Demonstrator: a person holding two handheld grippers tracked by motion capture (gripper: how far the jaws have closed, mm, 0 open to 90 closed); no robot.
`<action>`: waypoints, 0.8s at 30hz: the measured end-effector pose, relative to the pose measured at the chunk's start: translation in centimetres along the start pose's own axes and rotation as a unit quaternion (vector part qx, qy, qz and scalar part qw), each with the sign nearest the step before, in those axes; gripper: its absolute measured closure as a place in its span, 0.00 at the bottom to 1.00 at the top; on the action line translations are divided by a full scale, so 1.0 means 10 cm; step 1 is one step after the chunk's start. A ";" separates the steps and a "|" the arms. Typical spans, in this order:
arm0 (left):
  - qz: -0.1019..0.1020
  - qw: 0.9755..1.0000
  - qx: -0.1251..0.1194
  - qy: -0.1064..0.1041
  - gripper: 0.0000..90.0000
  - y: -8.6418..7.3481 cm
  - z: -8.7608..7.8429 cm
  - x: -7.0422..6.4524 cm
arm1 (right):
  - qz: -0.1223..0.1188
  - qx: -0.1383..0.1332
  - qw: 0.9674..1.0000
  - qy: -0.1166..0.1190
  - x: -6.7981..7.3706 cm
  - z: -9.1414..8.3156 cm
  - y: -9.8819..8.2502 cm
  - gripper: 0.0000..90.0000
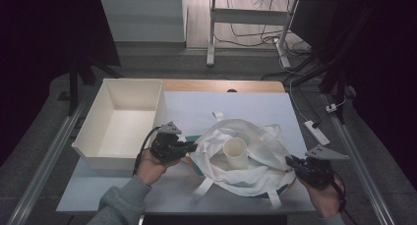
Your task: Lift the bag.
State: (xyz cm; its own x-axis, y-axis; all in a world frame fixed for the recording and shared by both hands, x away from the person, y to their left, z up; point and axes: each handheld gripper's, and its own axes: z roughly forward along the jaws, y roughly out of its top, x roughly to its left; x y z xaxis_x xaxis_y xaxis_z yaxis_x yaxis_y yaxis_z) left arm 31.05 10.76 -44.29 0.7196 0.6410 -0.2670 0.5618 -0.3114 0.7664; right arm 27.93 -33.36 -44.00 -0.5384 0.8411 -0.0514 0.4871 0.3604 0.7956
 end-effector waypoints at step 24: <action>0.010 0.999 -0.049 0.012 0.93 0.16 -0.37 0.02 | -0.006 -0.083 0.996 -0.034 -0.13 -0.20 0.31 0.93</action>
State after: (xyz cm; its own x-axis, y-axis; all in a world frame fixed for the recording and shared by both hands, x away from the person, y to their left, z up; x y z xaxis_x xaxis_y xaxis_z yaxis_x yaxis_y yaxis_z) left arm 30.57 13.02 -40.92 0.7199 0.6522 -0.2372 0.5036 -0.2558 0.8252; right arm 28.78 -34.11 -40.29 -0.4925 0.8649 -0.0970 0.3578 0.3028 0.8833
